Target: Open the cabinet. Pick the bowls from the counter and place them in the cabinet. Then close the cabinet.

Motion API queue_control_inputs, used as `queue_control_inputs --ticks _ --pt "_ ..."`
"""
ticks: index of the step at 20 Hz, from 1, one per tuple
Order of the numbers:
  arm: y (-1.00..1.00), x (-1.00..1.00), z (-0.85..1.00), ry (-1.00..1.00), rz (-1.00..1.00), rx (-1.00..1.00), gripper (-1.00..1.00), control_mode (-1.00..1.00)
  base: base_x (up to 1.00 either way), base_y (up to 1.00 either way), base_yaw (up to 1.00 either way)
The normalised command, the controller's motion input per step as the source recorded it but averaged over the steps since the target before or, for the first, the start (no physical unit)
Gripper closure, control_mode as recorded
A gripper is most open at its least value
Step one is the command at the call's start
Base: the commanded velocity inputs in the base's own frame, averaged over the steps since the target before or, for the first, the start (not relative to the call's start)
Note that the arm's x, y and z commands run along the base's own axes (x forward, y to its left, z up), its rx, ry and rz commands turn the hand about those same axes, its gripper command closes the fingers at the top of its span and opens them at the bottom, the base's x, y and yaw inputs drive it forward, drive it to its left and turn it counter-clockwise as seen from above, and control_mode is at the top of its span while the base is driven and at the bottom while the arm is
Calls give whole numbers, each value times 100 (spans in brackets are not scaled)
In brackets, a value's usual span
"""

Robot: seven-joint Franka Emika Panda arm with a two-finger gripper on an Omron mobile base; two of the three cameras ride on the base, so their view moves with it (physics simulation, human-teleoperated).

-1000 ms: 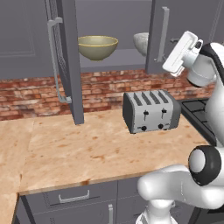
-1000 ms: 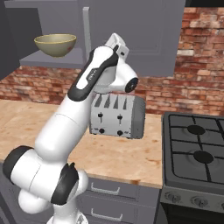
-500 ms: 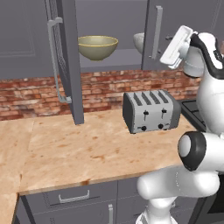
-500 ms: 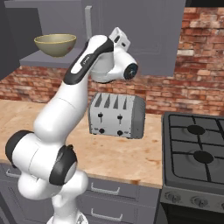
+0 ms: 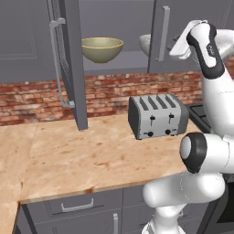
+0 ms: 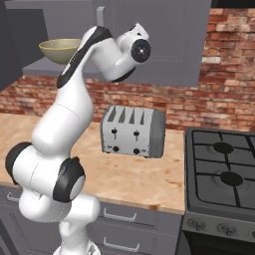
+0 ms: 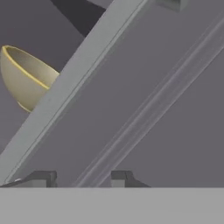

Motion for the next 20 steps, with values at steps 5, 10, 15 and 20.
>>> queue_control_inputs --ticks 5,10,15,20 --pt "-23 30 -5 22 -8 0 -100 -100 0 0 0" --pt "-33 9 -28 16 -7 0 -100 -100 0 0 0" --pt "-42 4 -34 15 -4 0 -100 -100 0 0 0" --pt "-36 0 -23 5 -1 0 -100 -100 0 0 0"
